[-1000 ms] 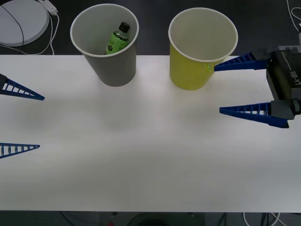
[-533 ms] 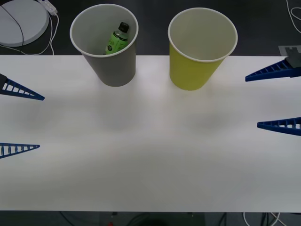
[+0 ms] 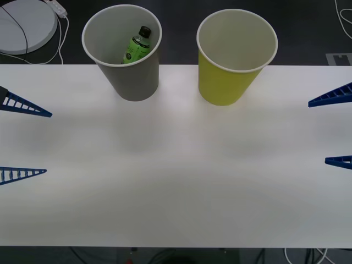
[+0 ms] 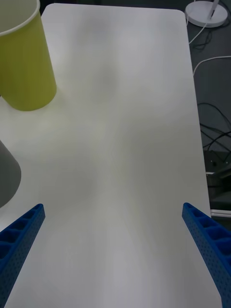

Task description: Put the can into the green bin and the plastic bottle into the gray bin

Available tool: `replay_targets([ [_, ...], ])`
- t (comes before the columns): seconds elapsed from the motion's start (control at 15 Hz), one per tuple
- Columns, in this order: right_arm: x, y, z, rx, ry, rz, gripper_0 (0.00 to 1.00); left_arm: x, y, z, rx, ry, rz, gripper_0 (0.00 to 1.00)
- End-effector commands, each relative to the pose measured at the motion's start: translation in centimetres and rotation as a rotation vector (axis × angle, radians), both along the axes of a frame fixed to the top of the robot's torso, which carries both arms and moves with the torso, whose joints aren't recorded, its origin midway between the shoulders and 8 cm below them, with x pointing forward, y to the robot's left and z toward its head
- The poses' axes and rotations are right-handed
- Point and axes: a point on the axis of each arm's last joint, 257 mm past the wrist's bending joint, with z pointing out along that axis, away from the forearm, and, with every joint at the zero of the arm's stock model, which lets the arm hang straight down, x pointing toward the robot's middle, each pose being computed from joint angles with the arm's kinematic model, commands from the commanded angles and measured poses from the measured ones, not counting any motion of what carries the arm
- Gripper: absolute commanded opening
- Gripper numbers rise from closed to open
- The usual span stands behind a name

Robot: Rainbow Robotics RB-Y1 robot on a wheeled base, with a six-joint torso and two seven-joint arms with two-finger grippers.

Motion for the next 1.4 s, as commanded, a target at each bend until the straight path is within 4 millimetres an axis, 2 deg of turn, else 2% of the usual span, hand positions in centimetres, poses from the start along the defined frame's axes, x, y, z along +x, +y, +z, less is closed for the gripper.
replay_targets([
  [0.07, -0.3, -0.6, -0.1, -0.015, -0.009, 0.005, 1.0, 0.0, 0.0, 0.0, 0.0, 0.0, 0.0, 1.0],
  [0.47, -0.9, -1.4, 0.4, -0.039, -0.084, 0.045, 1.0, 0.0, 0.0, 0.0, 0.0, 0.0, 0.0, 1.0],
  [0.73, -0.7, -2.3, -0.1, -0.063, -0.183, 0.072, 1.0, 0.0, 0.0, 0.0, 0.0, 0.0, 0.0, 1.0],
  [1.4, -1.5, -2.7, -0.5, -0.053, -0.18, 0.065, 1.0, 0.0, 0.0, 0.0, 0.0, 0.0, 0.0, 1.0],
])
